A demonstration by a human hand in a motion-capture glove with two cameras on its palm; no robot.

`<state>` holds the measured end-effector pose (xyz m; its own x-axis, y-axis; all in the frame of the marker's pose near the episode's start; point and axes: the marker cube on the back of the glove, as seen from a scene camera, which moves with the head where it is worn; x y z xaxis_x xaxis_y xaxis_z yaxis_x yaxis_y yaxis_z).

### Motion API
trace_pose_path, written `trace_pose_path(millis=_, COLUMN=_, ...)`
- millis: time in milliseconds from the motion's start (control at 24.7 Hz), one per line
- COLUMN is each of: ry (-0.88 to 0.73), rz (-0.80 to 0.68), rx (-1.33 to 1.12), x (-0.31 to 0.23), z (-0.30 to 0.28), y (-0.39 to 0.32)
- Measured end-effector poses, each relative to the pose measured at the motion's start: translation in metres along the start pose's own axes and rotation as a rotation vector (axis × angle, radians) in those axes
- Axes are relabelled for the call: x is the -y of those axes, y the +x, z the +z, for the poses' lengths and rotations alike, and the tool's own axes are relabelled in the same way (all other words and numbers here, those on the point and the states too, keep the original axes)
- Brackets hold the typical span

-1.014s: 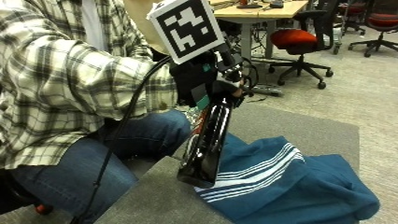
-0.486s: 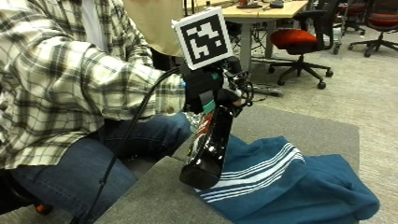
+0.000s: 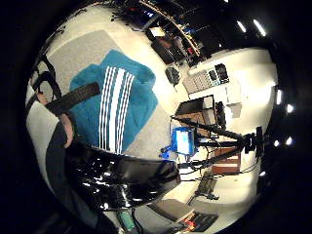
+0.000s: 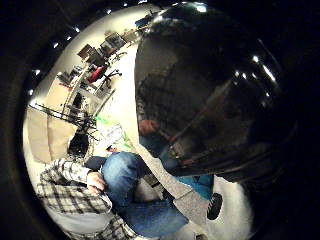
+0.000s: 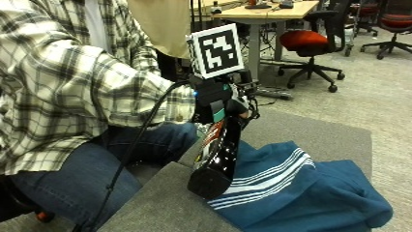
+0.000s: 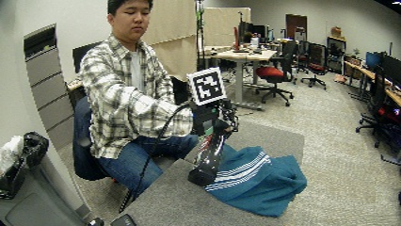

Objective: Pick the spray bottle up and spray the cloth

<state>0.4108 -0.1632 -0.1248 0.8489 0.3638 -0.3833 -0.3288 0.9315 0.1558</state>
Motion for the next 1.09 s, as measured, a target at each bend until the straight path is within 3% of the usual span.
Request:
trace_pose_path(millis=324, ry=-0.034, rz=-0.075, rx=-0.073, x=-0.003, z=0.009, y=-0.009)
trace_pose_path(millis=1095, ry=-0.039, rz=-0.066, rx=-0.17, x=-0.007, z=0.012, y=-0.007)
